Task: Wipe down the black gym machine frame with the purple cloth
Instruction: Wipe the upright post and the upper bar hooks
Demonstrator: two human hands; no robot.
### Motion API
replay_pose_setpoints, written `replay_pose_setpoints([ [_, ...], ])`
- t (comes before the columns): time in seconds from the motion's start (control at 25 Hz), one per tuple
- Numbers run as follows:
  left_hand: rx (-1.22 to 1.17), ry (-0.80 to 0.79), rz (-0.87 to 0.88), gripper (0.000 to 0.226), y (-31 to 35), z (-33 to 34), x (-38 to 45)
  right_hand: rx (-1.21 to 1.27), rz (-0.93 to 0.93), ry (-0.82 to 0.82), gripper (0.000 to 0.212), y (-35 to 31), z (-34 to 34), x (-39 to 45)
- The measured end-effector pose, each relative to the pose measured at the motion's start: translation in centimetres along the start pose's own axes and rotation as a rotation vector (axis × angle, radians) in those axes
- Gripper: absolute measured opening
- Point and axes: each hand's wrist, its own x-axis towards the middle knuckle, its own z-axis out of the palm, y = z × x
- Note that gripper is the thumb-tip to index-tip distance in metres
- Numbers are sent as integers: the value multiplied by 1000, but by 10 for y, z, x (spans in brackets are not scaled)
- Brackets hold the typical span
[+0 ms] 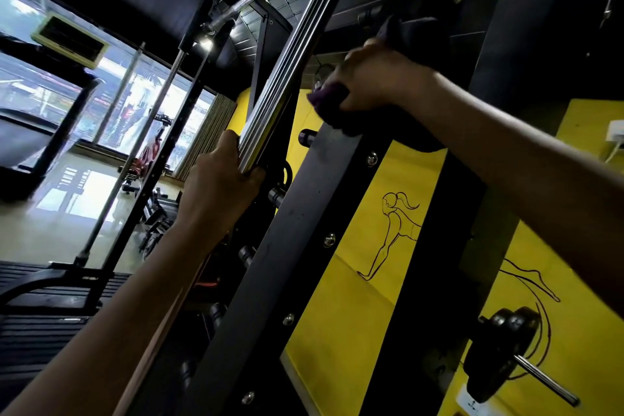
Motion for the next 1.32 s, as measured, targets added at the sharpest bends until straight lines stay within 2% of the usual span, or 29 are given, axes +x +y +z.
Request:
replay_pose_setpoints([
  [0.12, -8, -8, -25, 27, -1, 0, -2, -5, -94, -80, 36, -41, 20, 1],
  [0.2, 14, 3, -29, 27, -1, 0, -3, 15, -221, -94, 35, -62, 34, -9],
  [0.28, 21, 2, -31, 26, -2, 0, -4, 95, -355, -127, 37, -66, 41, -23],
  [0.36, 16, -10, -34, 26, -1, -1, -6, 196, -406, -193, 43, -48, 35, -34],
  [0.44, 3, -19, -40, 26, -1, -3, -7, 283, -350, -200, 42, -19, 22, -41],
  [0.52, 5, -25, -49, 26, -1, -4, -7, 334, -249, -129, 40, 4, 11, -43],
  [0.68, 8, -18, -65, 27, 2, -4, -9, 140, -64, 1, 37, -18, 10, -28],
  [0.8, 40, 0, -75, 27, 4, -4, -12, 66, -92, -58, 38, -70, 28, -15],
  [0.88, 63, 10, -77, 27, 2, -4, -12, 74, -182, -109, 37, -96, 43, -16],
  [1.08, 27, 10, -22, 27, -1, -4, -19, 205, -405, -267, 39, -93, 38, -43],
  [1.16, 49, 13, -27, 27, -3, -4, -20, 258, -350, -282, 41, -71, 23, -49],
  [1.32, 49, -3, -20, 26, -10, -3, -22, 275, -163, -156, 38, -60, 20, -41],
])
